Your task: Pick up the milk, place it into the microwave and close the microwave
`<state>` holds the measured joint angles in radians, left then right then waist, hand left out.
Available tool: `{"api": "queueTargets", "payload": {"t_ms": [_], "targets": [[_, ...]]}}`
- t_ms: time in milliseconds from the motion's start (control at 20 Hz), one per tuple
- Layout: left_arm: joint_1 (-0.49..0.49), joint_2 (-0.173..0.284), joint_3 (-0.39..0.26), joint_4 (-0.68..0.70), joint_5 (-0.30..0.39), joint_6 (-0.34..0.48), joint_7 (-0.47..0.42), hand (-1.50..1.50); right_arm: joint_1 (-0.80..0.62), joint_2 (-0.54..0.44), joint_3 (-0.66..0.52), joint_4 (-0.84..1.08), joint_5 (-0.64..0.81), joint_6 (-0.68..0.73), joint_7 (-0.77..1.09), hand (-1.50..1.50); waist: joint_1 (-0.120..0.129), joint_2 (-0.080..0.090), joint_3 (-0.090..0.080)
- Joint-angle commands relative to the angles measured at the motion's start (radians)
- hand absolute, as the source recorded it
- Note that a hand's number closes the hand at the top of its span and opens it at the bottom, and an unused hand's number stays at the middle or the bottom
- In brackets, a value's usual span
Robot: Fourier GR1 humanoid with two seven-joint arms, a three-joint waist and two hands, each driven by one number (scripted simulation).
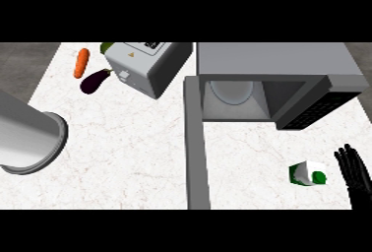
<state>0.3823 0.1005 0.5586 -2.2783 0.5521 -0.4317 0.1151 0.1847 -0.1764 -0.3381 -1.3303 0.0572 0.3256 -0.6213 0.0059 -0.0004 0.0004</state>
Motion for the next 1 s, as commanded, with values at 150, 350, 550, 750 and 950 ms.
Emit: {"api": "queueTargets", "payload": {"t_ms": [150,350,550,750,950], "targets": [[-0.009,-0.066,-0.008,0.003,-0.042,-0.032,-0.011,-1.5,-0.116,-0.033,0.009,0.285,0.084,-0.03,-0.172,-1.5,0.001,0.001,0.0],[0.016,-0.022,0.058,-0.009,0.064,-0.071,0.033,-1.5,-0.158,-0.09,-0.022,0.444,0.085,-0.019,-0.28,-1.5,0.003,0.0,0.0],[-0.006,-0.066,0.034,-0.065,0.008,-0.035,0.067,-1.5,-0.191,-0.052,0.013,0.512,0.125,-0.099,-0.335,-1.5,0.0,0.001,0.0],[-0.048,0.005,0.084,-0.004,0.083,-0.037,0.091,-1.5,-0.348,-0.131,-0.028,0.753,0.119,-0.098,-0.418,-1.5,0.005,0.002,0.001],[-0.056,0.016,0.091,-0.051,0.105,-0.009,0.141,-1.5,-0.397,-0.141,-0.017,0.887,0.153,-0.146,-0.494,-1.5,0.008,0.003,0.002]]}}
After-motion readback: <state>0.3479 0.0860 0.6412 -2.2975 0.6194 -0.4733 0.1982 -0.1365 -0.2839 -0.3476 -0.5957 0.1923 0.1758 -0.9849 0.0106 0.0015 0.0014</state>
